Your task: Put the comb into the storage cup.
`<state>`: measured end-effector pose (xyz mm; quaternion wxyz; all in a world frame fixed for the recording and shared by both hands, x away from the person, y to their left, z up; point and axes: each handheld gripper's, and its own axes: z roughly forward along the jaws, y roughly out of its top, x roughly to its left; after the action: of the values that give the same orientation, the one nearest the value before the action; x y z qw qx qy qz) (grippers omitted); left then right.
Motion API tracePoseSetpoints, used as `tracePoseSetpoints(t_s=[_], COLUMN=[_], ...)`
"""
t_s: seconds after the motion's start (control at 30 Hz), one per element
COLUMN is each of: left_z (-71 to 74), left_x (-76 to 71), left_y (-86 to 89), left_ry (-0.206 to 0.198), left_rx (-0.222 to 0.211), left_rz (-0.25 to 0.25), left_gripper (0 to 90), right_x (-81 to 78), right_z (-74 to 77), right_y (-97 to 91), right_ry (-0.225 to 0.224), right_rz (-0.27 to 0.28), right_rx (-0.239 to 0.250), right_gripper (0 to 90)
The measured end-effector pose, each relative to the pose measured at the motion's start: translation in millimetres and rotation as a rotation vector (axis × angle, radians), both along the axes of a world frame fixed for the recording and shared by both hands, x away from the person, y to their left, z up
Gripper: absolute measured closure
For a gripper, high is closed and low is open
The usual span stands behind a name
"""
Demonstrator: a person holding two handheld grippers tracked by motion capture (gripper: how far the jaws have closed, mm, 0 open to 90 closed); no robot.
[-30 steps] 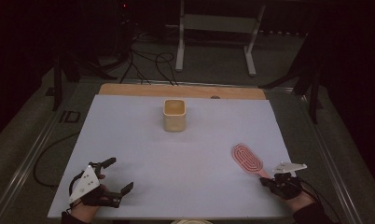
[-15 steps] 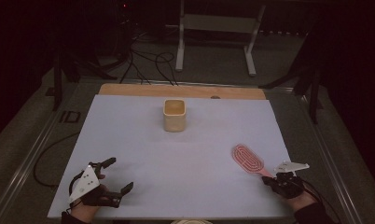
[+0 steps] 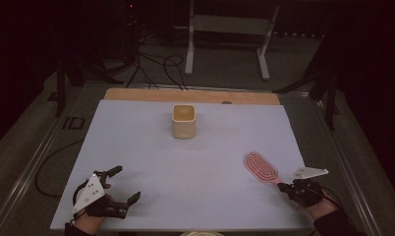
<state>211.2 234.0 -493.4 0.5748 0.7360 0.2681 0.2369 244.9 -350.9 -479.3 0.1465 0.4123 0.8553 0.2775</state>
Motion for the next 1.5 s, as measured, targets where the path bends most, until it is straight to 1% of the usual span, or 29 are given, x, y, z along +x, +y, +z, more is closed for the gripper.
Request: tracePoseSetpoints(t_s=[0.1,0.17,0.23,0.47,0.5,0.53,0.57,0.63,0.77,0.8,0.87,0.93,1.0,1.03,1.07,1.13,1.2,1.3,1.37,1.4,1.47,1.5], left_z=[0.1,0.0,0.0,0.2,0.2,0.2,0.3,0.3,0.3,0.3,0.4,0.4,0.4,0.4,0.5,0.5,0.5,0.5,0.4,0.4,0.3,0.3], left_x=[0.0,0.0,0.0,0.1,0.1,0.1,0.1,0.1,0.2,0.2,0.2,0.1,0.1,0.1,0.0,0.0,0.1,0.3,0.1,0.1,0.2,0.3], left_y=[0.2,0.1,0.1,0.4,0.5,0.6,0.7,0.7,0.9,1.0,1.1,1.1,1.1,1.1,1.1,1.2,1.2,1.1,1.1,1.1,0.7,0.6], left_ry=[0.000,0.002,0.001,0.002,0.002,0.002,0.002,0.003,0.004,0.004,0.003,0.004,0.003,0.003,0.003,0.003,0.003,0.005,0.005,0.005,0.006,0.007], left_rx=[-0.001,-0.002,-0.001,-0.002,-0.002,-0.002,-0.002,-0.003,-0.004,-0.005,-0.004,-0.005,-0.005,-0.005,-0.005,-0.005,-0.006,-0.007,-0.007,-0.006,-0.006,-0.006], left_rz=[0.001,0.002,0.001,0.002,0.001,0.002,0.002,0.002,0.003,0.004,0.005,0.004,0.004,0.003,0.004,0.004,0.004,0.004,0.003,0.003,0.003,0.002], left_gripper=[0.1,0.1,0.1,0.1,0.1,0.1,0.1,0.1,0.1,0.1,0.1,0.1,0.1,0.2,0.1,0.1,0.1,0.1,0.1,0.1,0.1,0.1], right_x=[1.4,3.0,3.5,9.6,11.5,11.5,13.0,13.6,17.4,18.3,19.9,20.9,21.8,22.5,22.9,24.3,25.5,26.8,27.9,28.2,29.9,30.5], right_z=[3.9,6.9,7.5,13.0,14.3,14.3,15.8,16.3,18.9,19.0,19.4,20.0,20.7,20.6,20.7,20.3,20.3,20.8,20.6,20.6,20.5,20.8], right_y=[-0.2,-0.1,-0.2,-0.7,-0.6,-0.6,0.0,0.2,1.2,1.2,1.8,2.3,2.7,2.6,2.5,1.7,1.2,0.5,0.2,0.1,0.0,0.3], right_ry=[0.003,0.009,0.012,0.036,0.041,0.041,0.050,0.051,0.056,0.056,0.061,0.071,0.080,0.087,0.090,0.108,0.120,0.138,0.149,0.154,0.155,0.155], right_rz=[0.017,0.039,0.041,0.078,0.090,0.090,0.096,0.098,0.114,0.118,0.121,0.130,0.132,0.141,0.139,0.148,0.144,0.146,0.147,0.148,0.145,0.136], right_rx=[-0.014,-0.029,-0.032,-0.059,-0.069,-0.069,-0.075,-0.078,-0.100,-0.105,-0.107,-0.115,-0.116,-0.120,-0.121,-0.130,-0.132,-0.138,-0.150,-0.156,-0.163,-0.161], right_gripper=[90.0,90.0,90.0,89.9,88.4,88.4,85.7,85.2,77.7,74.6,70.8,64.9,61.1,56.1,55.4,49.7,46.5,37.3,30.7,29.0,23.7,23.2])
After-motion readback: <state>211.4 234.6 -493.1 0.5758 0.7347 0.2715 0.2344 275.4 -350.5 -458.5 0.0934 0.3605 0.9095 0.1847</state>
